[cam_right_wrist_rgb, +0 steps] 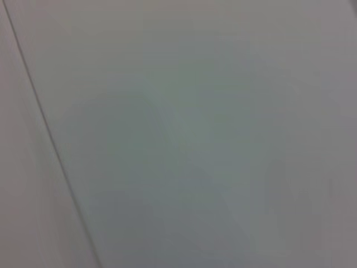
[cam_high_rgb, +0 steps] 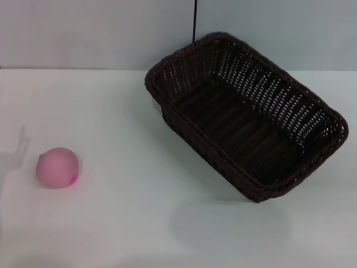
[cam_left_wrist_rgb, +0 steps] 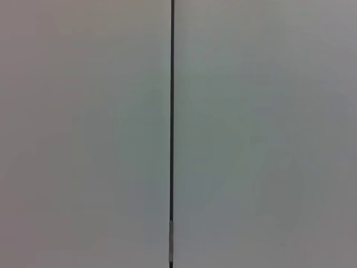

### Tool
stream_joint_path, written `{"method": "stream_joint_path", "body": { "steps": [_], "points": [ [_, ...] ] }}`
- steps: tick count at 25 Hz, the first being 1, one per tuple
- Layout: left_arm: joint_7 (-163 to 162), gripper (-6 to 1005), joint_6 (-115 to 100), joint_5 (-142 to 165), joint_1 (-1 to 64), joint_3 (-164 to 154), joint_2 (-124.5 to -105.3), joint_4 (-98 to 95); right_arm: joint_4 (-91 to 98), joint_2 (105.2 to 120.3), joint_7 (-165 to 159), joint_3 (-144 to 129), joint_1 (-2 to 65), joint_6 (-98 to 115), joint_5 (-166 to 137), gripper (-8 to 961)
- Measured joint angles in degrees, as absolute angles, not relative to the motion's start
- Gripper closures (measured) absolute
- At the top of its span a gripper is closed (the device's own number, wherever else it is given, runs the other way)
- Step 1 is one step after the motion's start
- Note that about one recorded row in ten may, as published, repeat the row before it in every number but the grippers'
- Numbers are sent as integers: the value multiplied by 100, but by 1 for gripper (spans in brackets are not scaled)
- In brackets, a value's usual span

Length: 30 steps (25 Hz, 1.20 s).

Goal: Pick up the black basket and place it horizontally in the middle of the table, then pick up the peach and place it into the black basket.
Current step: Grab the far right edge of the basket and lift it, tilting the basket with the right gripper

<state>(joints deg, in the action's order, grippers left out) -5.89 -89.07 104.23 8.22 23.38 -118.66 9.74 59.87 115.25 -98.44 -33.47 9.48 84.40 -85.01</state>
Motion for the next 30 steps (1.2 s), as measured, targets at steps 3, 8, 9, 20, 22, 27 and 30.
{"method": "stream_joint_path", "body": {
  "steps": [3, 8, 9, 20, 22, 27, 30],
  "points": [
    [-589, 173, -8921, 10423, 792, 2338, -11865, 992, 6678, 11407, -10908, -3205, 1194, 8575, -9451, 357],
    [-589, 173, -8930, 10437, 772, 2304, -11872, 1029, 7409, 10912, -12785, -2949, 2196, 9530, -11528, 357],
    [-589, 173, -8930, 10437, 772, 2304, -11872, 1029, 7389, 10796, -12976, -2915, 2445, 9768, -11936, 357],
    [-589, 173, -8912, 10458, 822, 2299, -11882, 1045, 6359, 10606, -13251, -3894, 3854, 10290, -13881, 356],
    [-589, 173, -8910, 10459, 828, 2297, -11883, 1050, 6315, 10862, -13244, -4124, 3952, 10003, -14124, 356],
    [-589, 172, -8895, 10460, 831, 2294, -11883, 1096, 6206, 11205, -13204, -4554, 3988, 9463, -14257, 357],
    [-589, 172, -8869, 10462, 830, 2293, -11883, 1099, 6115, 11308, -13203, -4773, 3993, 9246, -14287, 357]
  ]
}}
